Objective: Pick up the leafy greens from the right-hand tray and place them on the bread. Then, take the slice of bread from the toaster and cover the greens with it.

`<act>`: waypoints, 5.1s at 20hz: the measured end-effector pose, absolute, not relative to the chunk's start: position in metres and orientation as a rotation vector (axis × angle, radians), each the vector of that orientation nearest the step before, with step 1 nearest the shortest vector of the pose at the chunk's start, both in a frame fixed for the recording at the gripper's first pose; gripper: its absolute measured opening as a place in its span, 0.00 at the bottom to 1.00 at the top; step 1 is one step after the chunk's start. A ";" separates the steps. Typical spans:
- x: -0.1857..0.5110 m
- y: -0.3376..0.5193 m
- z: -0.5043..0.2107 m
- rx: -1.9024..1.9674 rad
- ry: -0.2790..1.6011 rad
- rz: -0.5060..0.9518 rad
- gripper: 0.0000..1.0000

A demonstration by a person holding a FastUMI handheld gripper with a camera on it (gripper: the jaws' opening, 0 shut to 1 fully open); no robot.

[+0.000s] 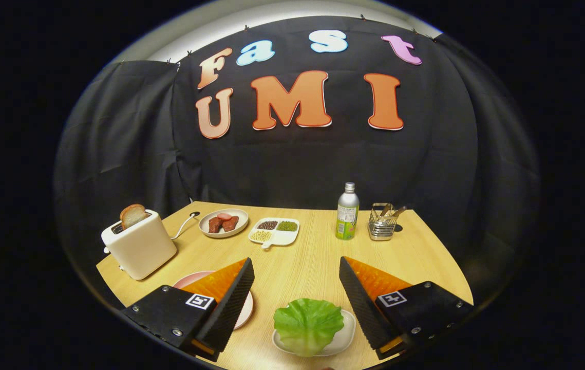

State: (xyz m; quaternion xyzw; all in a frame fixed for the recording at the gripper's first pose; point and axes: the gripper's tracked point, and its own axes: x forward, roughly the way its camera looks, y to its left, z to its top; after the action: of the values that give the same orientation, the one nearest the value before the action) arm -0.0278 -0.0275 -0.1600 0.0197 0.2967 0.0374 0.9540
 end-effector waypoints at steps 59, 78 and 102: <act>-0.063 -0.031 -0.291 0.038 1.039 0.148 0.01; -0.044 0.093 -0.248 0.066 0.932 0.432 0.01; -0.057 0.159 -0.296 -0.022 1.060 0.613 0.03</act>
State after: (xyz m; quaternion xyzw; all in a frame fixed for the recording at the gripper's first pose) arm -0.0571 0.1589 -0.2958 -0.0102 0.4976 0.2876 0.8183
